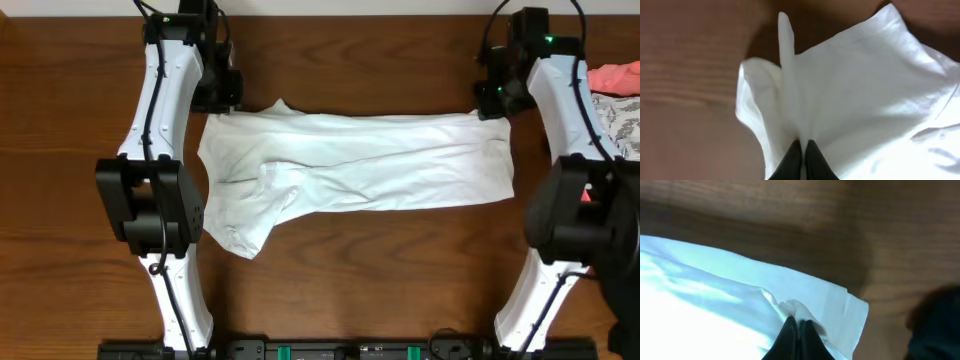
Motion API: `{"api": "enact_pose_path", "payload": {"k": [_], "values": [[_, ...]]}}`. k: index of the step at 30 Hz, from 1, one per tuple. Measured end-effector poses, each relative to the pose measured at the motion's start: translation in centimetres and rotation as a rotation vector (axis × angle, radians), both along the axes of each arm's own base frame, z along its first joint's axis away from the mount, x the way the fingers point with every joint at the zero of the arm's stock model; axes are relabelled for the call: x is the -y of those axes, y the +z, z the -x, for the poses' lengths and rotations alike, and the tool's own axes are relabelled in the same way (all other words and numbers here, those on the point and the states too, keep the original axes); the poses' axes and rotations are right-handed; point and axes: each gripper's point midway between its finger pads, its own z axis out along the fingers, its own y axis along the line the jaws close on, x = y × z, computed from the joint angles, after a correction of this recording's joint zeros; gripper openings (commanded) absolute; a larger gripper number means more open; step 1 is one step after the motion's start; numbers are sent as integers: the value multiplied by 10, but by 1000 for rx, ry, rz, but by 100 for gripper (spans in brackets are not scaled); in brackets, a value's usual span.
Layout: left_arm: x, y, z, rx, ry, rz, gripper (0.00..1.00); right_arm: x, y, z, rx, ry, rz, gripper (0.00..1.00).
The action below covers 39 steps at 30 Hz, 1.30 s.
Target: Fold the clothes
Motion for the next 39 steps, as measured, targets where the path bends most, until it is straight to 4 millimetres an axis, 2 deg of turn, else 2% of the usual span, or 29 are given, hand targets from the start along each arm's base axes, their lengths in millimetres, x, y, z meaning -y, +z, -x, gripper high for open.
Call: {"api": "enact_pose_path", "payload": {"k": [7, 13, 22, 26, 33, 39], "values": [[-1, -1, 24, -99, 77, 0, 6, -1, 27, 18, -2, 0, -2, 1], [-1, -1, 39, -163, 119, -2, 6, -3, 26, 36, -73, -7, -7, 1], [4, 1, 57, -240, 139, 22, 6, -3, 23, 50, -131, -57, -17, 1], [5, 2, 63, -265, 140, 30, 6, -4, 14, 59, -170, -69, -20, 1], [6, 5, 76, -323, 156, 29, 6, -4, -19, 91, -297, -85, -25, 1], [5, 5, 80, -340, 176, 26, 6, 3, -29, 104, -340, -118, -30, 1]]}}
